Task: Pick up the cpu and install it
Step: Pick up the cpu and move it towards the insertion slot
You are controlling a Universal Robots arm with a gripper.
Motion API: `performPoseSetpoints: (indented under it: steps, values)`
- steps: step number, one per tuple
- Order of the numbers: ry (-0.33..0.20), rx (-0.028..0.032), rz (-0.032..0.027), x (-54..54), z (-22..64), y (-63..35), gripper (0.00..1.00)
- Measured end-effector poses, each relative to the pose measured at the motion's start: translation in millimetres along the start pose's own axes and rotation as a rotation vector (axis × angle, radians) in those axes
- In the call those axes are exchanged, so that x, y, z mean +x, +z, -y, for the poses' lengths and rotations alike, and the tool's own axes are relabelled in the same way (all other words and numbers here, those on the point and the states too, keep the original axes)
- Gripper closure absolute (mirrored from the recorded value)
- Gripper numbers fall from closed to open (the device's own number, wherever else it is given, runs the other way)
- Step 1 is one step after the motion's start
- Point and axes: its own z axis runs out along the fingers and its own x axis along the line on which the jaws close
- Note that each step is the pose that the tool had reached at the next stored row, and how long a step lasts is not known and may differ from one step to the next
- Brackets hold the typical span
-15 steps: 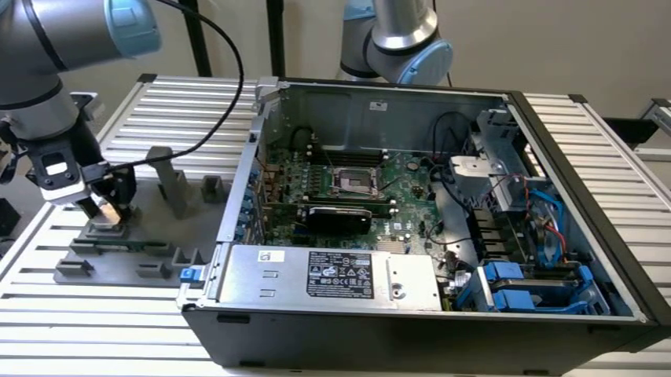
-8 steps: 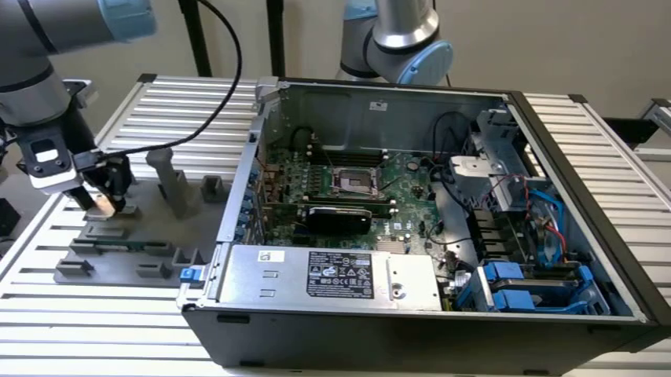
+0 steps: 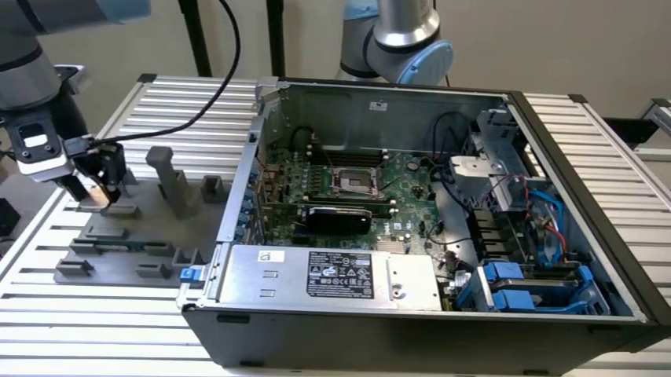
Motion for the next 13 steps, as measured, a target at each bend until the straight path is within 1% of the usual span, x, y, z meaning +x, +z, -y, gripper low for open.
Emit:
performPoseSetpoints:
  steps: [4, 7, 10, 13]
  values:
    - [0.000, 0.0002, 0.0001, -0.2, 0.1, -7.7, 0.46]
    - [0.000, 0.0017, 0.0002, -0.3, -0.1, -13.4, 0.46]
    - [0.000, 0.0034, 0.0003, -0.6, -0.1, -23.5, 0.46]
    - [0.000, 0.0051, 0.0003, -0.9, -0.2, -36.1, 0.46]
